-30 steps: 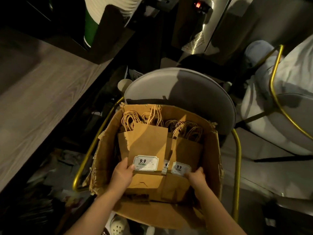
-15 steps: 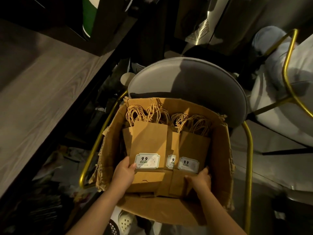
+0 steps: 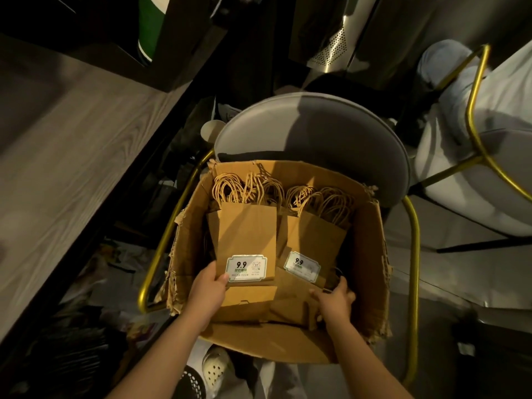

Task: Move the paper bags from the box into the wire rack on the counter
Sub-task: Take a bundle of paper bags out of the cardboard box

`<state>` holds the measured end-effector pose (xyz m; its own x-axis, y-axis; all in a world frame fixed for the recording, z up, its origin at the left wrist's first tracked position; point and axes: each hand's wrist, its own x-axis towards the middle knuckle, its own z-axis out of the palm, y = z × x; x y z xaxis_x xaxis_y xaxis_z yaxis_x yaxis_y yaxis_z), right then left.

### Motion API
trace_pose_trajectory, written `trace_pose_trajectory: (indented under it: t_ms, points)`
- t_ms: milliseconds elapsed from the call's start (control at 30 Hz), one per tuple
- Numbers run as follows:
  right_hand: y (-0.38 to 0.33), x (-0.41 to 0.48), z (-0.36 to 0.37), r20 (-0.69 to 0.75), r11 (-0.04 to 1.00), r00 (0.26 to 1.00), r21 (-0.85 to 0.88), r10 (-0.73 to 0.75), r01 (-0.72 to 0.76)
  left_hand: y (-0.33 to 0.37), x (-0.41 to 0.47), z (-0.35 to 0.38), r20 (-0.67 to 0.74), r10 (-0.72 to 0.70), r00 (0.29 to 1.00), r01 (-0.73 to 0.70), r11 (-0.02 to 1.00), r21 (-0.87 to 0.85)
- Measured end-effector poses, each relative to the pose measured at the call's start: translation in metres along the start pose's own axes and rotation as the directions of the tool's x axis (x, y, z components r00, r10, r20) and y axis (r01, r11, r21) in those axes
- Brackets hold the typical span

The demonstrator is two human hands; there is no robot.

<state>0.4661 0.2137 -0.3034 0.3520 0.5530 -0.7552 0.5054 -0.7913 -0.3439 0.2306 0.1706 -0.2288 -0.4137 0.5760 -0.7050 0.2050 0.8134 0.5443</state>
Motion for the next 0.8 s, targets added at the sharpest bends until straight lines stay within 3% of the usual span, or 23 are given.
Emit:
trace_pose_trajectory:
  t_ms: [267, 567, 667, 800]
  points:
    - [-0.008, 0.004, 0.013, -0.004, 0.998, 0.999, 0.057, 0.034, -0.033, -0.003, 0.001, -0.002, 0.005, 0.022, 1.0, -0.022, 1.0, -0.009]
    - [-0.005, -0.004, 0.012, -0.125, 0.995, 0.99, 0.082, 0.067, -0.057, -0.007, 0.011, -0.001, 0.019, 0.039, 0.999, -0.039, 0.999, -0.007]
    - [0.003, -0.005, -0.004, -0.143, 0.993, 0.99, 0.117, -0.015, 0.033, -0.004, 0.011, -0.002, 0.023, 0.028, 0.999, -0.029, 1.0, 0.01]
    - [0.0, -0.022, -0.031, -0.104, 0.93, 0.982, 0.317, -0.16, 0.185, 0.002, 0.009, -0.004, 0.036, 0.03, 0.999, -0.03, 0.999, 0.01]
